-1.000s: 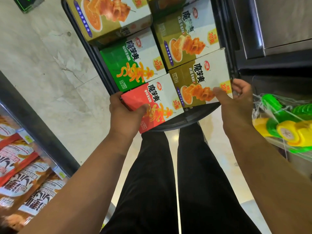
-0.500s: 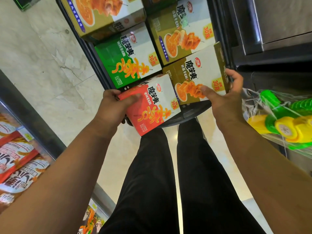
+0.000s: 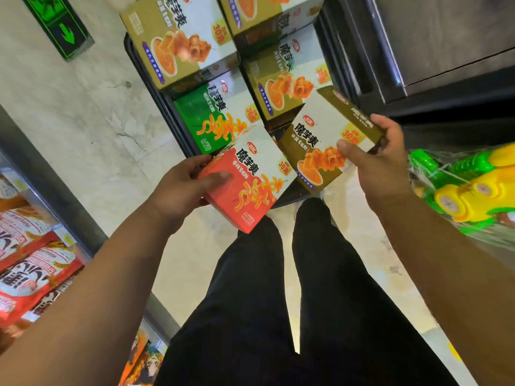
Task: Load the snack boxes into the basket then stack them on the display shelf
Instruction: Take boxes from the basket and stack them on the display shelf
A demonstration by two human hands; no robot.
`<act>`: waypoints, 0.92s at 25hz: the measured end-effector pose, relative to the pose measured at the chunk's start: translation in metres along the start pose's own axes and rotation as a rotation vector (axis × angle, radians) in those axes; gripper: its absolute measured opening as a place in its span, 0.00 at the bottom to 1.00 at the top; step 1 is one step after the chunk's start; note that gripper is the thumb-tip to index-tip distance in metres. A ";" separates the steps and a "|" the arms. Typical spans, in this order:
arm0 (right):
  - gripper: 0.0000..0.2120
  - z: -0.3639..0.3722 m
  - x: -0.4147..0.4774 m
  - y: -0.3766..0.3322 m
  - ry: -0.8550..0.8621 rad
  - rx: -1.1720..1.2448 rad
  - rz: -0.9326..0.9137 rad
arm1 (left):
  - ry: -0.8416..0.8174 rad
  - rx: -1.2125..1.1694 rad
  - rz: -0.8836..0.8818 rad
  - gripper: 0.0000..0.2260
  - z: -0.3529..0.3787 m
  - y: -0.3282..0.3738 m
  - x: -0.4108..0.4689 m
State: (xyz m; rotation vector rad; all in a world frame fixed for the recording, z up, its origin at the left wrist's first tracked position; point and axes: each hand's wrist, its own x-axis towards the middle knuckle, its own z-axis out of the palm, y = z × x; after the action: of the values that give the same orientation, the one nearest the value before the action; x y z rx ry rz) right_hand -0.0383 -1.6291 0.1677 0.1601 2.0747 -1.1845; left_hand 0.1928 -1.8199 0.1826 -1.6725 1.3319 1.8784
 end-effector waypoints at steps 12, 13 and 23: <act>0.26 -0.079 -0.143 -0.166 0.092 0.374 -0.168 | -0.047 -0.370 0.339 0.25 -0.047 0.059 -0.180; 0.26 -0.086 -0.158 -0.178 0.097 0.402 -0.178 | -0.055 -0.394 0.371 0.27 -0.051 0.066 -0.194; 0.32 -0.144 -0.304 -0.217 0.036 0.695 -0.230 | -0.327 -0.349 0.573 0.47 -0.032 0.122 -0.306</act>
State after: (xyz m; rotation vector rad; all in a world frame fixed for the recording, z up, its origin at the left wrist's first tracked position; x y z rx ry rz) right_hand 0.0108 -1.5672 0.5601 0.2710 1.6577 -2.0221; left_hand 0.2096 -1.8030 0.5129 -1.0940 1.5107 2.7015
